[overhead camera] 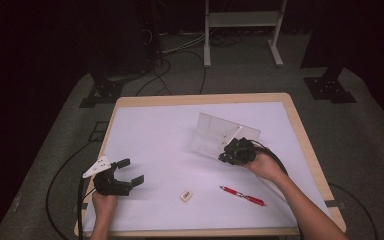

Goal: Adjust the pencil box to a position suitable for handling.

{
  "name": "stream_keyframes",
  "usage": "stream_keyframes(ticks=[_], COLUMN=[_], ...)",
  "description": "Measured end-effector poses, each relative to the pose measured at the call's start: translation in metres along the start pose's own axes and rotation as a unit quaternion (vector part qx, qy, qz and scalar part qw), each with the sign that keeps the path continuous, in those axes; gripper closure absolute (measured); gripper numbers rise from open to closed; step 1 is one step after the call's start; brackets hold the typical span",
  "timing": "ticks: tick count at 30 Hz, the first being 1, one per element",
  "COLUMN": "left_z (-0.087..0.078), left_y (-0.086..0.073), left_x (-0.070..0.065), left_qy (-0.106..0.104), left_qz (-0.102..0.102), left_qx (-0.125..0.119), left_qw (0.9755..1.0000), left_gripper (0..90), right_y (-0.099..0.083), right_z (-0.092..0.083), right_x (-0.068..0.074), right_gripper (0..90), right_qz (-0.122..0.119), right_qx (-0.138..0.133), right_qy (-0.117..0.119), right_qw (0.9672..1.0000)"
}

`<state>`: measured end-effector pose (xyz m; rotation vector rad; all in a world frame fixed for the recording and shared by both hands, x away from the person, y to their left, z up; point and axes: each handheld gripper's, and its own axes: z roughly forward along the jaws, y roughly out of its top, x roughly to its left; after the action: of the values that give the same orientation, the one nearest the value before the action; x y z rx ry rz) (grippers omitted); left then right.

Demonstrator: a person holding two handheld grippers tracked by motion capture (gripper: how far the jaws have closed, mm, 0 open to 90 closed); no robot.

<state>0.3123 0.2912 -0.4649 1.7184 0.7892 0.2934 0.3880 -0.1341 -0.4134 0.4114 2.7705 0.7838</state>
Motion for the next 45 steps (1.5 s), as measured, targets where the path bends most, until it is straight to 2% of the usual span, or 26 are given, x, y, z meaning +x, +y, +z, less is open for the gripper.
stream_keyframes(ticks=[14,32,45], left_z=[0.0,0.0,-0.001], left_y=[0.0,0.0,0.0], left_x=[0.0,0.0,0.001], left_qy=[0.0,-0.001,-0.002], left_qz=[0.0,0.0,-0.004], left_qx=[0.0,0.0,-0.002], left_qw=[1.0,1.0,1.0], left_gripper=[0.0,0.0,0.0], right_y=[0.01,0.018,0.019], right_z=[0.01,0.026,0.037], right_x=[0.01,0.018,0.021], right_gripper=[85.4,85.2,84.9], right_qz=[-0.009,-0.028,-0.021], right_qx=[-0.006,0.006,0.017], right_qy=[0.023,0.044,0.062], right_qw=[0.9997,0.9986,0.9977])
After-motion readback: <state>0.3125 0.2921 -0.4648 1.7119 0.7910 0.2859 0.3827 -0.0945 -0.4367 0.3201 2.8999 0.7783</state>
